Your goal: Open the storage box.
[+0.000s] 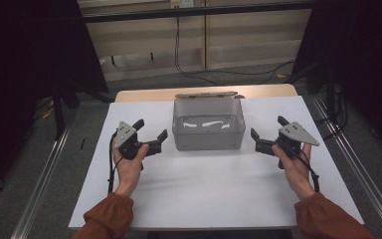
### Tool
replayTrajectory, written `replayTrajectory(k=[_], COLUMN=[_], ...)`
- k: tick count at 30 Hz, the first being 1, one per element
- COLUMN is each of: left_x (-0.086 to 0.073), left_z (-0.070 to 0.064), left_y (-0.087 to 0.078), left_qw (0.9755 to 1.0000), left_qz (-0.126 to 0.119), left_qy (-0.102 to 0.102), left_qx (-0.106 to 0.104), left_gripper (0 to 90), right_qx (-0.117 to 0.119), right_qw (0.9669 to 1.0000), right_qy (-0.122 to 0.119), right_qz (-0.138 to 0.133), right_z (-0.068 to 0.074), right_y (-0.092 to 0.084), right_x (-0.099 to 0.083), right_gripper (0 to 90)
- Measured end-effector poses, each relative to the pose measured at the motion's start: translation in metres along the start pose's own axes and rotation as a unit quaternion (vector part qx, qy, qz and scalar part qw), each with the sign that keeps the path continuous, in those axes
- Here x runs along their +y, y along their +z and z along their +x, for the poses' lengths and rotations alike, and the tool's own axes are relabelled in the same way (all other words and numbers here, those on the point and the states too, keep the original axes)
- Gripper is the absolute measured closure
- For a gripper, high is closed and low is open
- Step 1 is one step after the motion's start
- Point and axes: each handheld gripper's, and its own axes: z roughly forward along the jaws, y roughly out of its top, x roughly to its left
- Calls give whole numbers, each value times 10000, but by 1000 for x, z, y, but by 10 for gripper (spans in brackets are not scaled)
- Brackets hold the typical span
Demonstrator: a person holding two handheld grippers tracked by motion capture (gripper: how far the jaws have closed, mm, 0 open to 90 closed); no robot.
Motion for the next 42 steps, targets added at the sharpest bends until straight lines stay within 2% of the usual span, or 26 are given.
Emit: replayTrajectory(k=[3, 5, 7, 9, 12, 22, 29, 35, 38, 42], left_x=[-4, -5, -6, -8, -10, -24, -29, -33, -35, -39], left_z=[-1, -3, -4, -6, -7, -9, -9, -8, -7, -9], left_y=[-7, -11, -15, -19, -25, -47, -63, -72, -77, -83], left_qw=[9999, 10000, 10000, 9999, 9998, 9992, 9988, 9975, 9977, 9977], left_qz=[-122, -88, -64, -97, -13, 5, 35, 47, 43, 79], left_qy=[-12, 38, 44, 43, 82, -117, -141, -167, -171, -76], left_qx=[-66, 22, -29, 19, 164, 391, 469, 680, 659, 674], left_gripper=[28, 31, 31, 31, 31, 31, 31, 30, 30, 30], right_qx=[-37, -68, -94, -124, -163, -282, -392, -384, -360, -315], right_qw=[10000, 10000, 9999, 9999, 9998, 9995, 9990, 9992, 9992, 9995], right_qy=[25, 47, 48, 28, 27, 130, 160, 126, 129, 102], right_qz=[-12, -2, -24, -78, -143, -97, -124, -61, -82, -8], right_z=[-1, 0, 0, 0, 1, -2, -4, -6, -6, -7], right_y=[-6, -10, -14, -19, -27, -47, -60, -69, -75, -83], right_x=[-3, -5, -7, -7, -7, -14, -17, -23, -25, -29], right_gripper=[0, 0, 0, 0, 0, 0, 0, 0, 0, 0])
